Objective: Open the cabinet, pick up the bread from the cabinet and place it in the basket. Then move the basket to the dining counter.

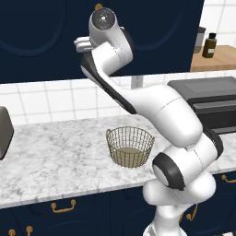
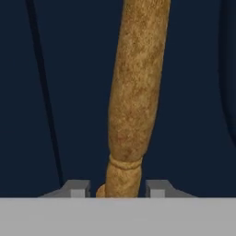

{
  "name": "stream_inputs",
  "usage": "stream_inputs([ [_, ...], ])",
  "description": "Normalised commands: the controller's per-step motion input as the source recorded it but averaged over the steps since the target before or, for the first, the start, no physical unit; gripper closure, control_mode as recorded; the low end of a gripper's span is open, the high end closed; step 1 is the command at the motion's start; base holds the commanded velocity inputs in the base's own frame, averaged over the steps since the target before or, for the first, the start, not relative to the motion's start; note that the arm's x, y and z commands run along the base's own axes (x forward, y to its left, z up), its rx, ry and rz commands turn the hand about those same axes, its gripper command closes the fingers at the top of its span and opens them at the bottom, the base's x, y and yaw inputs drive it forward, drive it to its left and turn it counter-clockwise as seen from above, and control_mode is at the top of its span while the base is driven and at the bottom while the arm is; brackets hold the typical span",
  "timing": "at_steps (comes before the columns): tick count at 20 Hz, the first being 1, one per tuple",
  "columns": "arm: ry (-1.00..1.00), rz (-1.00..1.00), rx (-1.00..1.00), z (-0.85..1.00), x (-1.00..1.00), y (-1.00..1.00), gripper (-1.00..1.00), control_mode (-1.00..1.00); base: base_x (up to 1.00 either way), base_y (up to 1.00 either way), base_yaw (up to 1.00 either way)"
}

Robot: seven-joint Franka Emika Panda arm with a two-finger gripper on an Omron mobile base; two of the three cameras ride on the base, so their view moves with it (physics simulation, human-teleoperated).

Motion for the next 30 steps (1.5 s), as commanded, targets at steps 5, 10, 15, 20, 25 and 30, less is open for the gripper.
stream_inputs([
  [5,-0.18,0.04,0.0,-0.04,-0.03,-0.74,1.0,-1.0,0.0,0.0,0.0],
  [10,0.0,-0.06,0.0,0.0,-0.67,-0.33,1.0,-1.0,0.0,0.0,0.0],
  [15,-0.01,-0.05,0.03,0.0,-1.0,-0.32,1.0,-1.0,0.0,0.0,0.0],
  [20,0.01,-0.05,0.04,0.0,-1.0,-0.44,1.0,-1.0,0.0,0.0,0.0],
  [25,0.03,-0.02,0.03,0.0,-1.0,-0.51,-1.0,-1.0,0.0,0.0,0.0],
  [30,0.0,0.0,-0.04,-0.03,-1.0,0.13,-1.0,-1.0,0.0,0.0,0.0],
])
